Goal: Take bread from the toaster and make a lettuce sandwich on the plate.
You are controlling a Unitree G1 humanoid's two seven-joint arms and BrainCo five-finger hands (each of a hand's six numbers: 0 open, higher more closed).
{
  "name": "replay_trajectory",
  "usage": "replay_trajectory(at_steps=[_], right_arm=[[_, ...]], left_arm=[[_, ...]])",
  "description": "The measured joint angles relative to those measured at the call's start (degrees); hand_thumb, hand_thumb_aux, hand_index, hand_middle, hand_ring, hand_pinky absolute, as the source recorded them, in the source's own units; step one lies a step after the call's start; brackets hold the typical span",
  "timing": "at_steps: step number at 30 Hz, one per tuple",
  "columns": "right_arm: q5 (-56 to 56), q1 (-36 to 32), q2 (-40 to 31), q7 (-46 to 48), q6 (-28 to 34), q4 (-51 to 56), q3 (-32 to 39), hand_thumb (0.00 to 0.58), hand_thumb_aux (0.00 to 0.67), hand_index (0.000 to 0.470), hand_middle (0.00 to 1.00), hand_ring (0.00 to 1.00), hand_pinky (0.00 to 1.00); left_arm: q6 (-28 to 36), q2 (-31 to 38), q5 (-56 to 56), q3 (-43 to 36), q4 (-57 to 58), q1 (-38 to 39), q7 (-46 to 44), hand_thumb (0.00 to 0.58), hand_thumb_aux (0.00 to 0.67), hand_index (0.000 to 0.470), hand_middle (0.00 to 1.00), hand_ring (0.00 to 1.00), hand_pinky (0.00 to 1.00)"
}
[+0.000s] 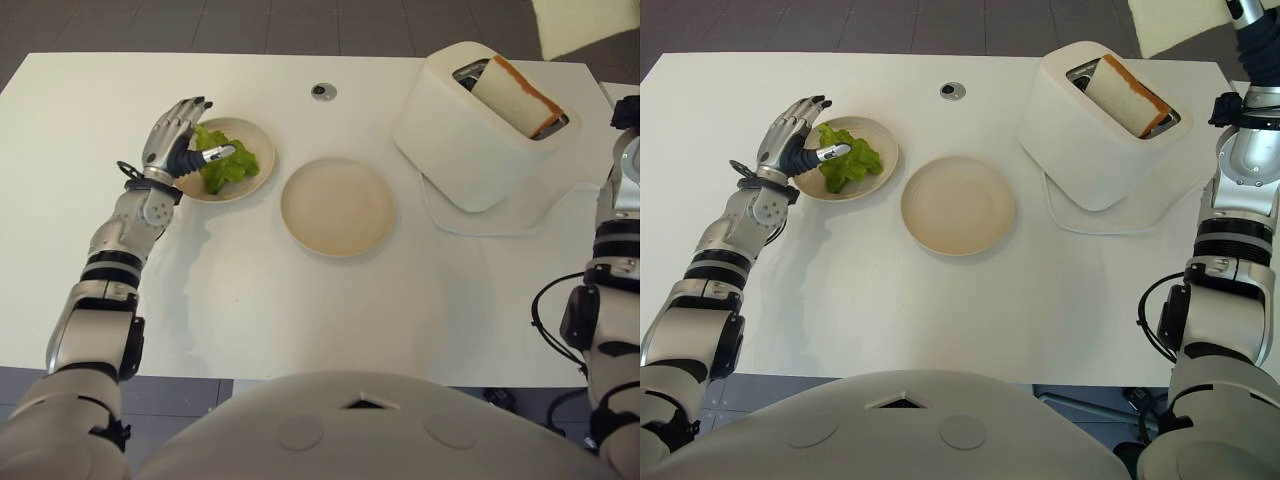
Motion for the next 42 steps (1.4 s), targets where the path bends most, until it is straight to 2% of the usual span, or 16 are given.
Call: replay_trajectory(at_steps=[2, 3, 6, 8, 11, 17, 22, 24, 25, 26, 27, 28, 29, 34, 35, 42], right_arm=[[5.63, 0.86, 1.61, 5.86, 1.18, -4.02, 1.9, 0.58, 0.67, 0.47, 1.0, 1.0, 1.0], [6.93, 1.37, 2.49, 8.11, 1.79, -5.56, 2.65, 0.58, 0.67, 0.47, 1.0, 1.0, 1.0], [10.68, 3.84, 4.45, 16.0, 4.36, -9.53, 6.3, 0.58, 0.67, 0.47, 1.0, 1.0, 1.0], [10.62, 5.31, 5.38, 20.45, 5.78, -10.67, 9.28, 0.58, 0.67, 0.47, 1.0, 1.0, 1.0], [5.57, 7.54, 7.94, 25.54, 7.5, -9.35, 14.56, 0.58, 0.67, 0.47, 1.0, 1.0, 1.0], [-5.78, 9.62, 10.4, 33.58, 9.69, -0.26, 24.61, 0.58, 0.67, 0.47, 1.0, 1.0, 1.0], [-12.5, 9.02, 11.97, 32.86, 9.58, 7.6, 27.13, 0.58, 0.67, 0.47, 1.0, 1.0, 1.0], [-14.58, 8.44, 12.26, 31.7, 9.49, 9.35, 27.41, 0.577, 0.623, 0.437, 1.0, 1.0, 1.0], [-15.85, 8.0, 12.3, 30.7, 9.4, 10.09, 27.63, 0.541, 0.497, 0.348, 1.0, 1.0, 1.0], [-16.87, 7.55, 12.32, 29.93, 9.31, 10.56, 27.75, 0.036, 0.021, 0.015, 0.92, 0.92, 0.92], [-18.2, 7.24, 12.31, 29.0, 9.07, 11.02, 27.84, 0.0, 0.0, 0.0, 0.73, 0.73, 0.73], [-19.4, 7.14, 12.32, 27.81, 8.92, 11.44, 27.88, 0.0, 0.0, 0.0, 0.68, 0.68, 0.68], [-20.36, 7.13, 12.39, 26.8, 8.67, 11.66, 27.87, 0.0, 0.0, 0.0, 0.43, 0.43, 0.43], [-20.4, 6.51, 13.59, 23.09, 5.92, 10.55, 26.08, 0.0, 0.0, 0.0, 0.14, 0.14, 0.14], [-19.75, 6.22, 14.13, 22.52, 5.37, 9.81, 25.34, 0.0, 0.0, 0.0, 0.03, 0.03, 0.03], [-20.49, 2.94, 14.55, 10.86, 2.98, 8.53, 19.14, 0.0, 0.0, 0.0, 0.0, 0.0, 0.0]], left_arm=[[1.9, 0.72, 1.22, -1.98, 0.85, 0.03, 0.35, 0.371, 0.268, 0.188, 0.0, 0.0, 0.0], [2.47, 0.71, 1.32, -3.01, 1.31, -0.1, 0.68, 0.438, 0.339, 0.238, 0.0, 0.0, 0.0], [3.68, 0.69, 2.35, -6.37, 4.09, -0.7, 0.49, 0.519, 0.452, 0.317, 0.0, 0.0, 0.0], [3.33, 0.71, 2.28, -7.88, 4.72, -1.01, 0.2, 0.535, 0.483, 0.339, 0.0, 0.0, 0.0], [2.33, 0.89, 2.05, -9.6, 5.07, -2.07, -0.1, 0.58, 0.67, 0.47, 0.0, 0.0, 0.0], [-0.64, 1.0, -0.45, -11.59, 5.3, -2.63, -0.26, 0.58, 0.67, 0.47, 0.0, 0.0, 0.0], [-3.71, 0.87, -2.33, -12.05, 4.28, -2.22, 0.57, 0.58, 0.67, 0.47, 0.0, 0.0, 0.0], [-5.05, 0.88, -3.61, -11.59, 3.11, -1.83, 1.57, 0.58, 0.67, 0.47, 0.0, 0.0, 0.0], [-6.31, 0.88, -4.66, -10.91, 2.08, -1.58, 1.94, 0.58, 0.67, 0.47, 0.0, 0.0, 0.0], [-7.22, 0.88, -5.72, -10.32, 1.16, -1.42, 2.11, 0.58, 0.67, 0.47, 0.0, 0.0, 0.0], [-8.61, 0.88, -6.86, -9.72, -0.08, -1.12, 2.13, 0.58, 0.67, 0.47, 0.0, 0.0, 0.0], [-9.94, 0.86, -8.07, -9.35, -1.24, -0.82, 2.04, 0.58, 0.67, 0.47, 0.0, 0.0, 0.0], [-11.41, 0.78, -9.19, -8.91, -2.57, -0.43, 1.76, 0.58, 0.67, 0.47, 0.0, 0.0, 0.0], [-14.83, -0.04, -12.26, -8.07, -6.57, 0.92, -0.34, 0.58, 0.67, 0.47, 0.0, 0.0, 0.0], [-15.42, -0.36, -12.53, -8.07, -7.09, 1.25, -0.94, 0.58, 0.67, 0.47, 0.0, 0.0, 0.0], [-18.36, -4.4, -14.19, -9.42, -9.25, 2.01, -4.8, 0.58, 0.67, 0.47, 0.0, 0.0, 0.0]])
